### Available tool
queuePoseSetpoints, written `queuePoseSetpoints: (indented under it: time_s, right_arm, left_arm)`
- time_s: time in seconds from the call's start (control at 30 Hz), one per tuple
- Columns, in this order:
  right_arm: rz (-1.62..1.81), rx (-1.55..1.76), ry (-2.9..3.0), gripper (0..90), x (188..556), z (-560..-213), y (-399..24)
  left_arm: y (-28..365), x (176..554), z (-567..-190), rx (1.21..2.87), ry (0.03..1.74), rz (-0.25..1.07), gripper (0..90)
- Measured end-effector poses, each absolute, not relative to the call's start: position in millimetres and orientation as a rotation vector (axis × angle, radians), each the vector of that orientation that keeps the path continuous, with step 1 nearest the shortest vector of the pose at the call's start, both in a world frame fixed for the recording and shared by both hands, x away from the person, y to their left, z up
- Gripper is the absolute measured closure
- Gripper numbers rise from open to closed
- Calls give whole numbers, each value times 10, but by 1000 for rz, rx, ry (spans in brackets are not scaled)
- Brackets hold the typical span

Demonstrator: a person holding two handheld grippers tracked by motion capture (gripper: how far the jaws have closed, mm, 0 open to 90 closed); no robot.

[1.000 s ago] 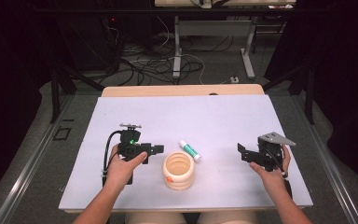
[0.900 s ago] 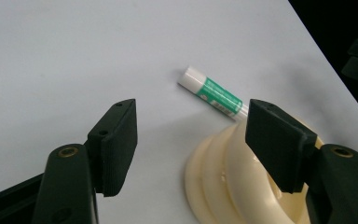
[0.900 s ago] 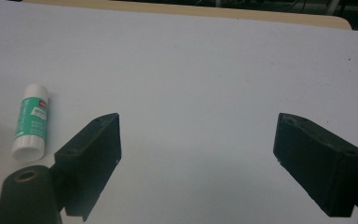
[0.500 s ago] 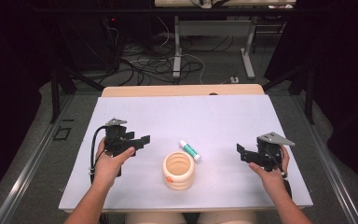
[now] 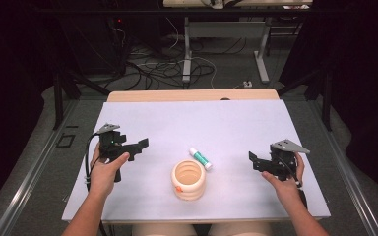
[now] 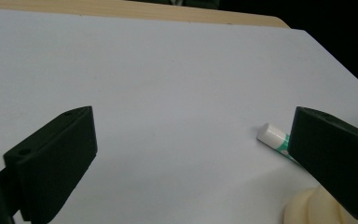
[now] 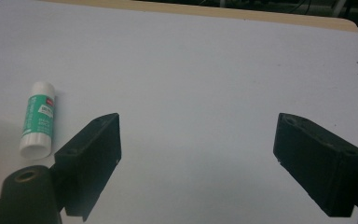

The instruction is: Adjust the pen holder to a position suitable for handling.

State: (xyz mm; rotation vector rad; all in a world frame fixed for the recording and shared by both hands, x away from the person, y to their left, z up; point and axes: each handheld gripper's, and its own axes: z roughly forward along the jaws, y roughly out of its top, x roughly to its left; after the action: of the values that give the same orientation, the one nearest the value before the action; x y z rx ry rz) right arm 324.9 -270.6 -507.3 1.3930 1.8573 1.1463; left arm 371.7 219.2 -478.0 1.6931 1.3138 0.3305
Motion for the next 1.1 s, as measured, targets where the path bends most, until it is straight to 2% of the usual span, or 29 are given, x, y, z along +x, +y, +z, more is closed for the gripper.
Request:
queuePoseSetpoints:
  time_s: [0.17,0.53,1.1]
  right_arm:
    - [1149,1385,1862,143,3251,-5071,-2696]
    - [1146,1375,1900,144,3267,-5083,-2624]
    - [1150,1327,2084,149,3413,-5045,-2278]
  left_arm:
    - [2283,3707,-4835,1642,1322,357,2]
    - [2358,3675,-5009,1664,1257,478,2]
    - [2394,3662,-5080,1654,1232,488,5]
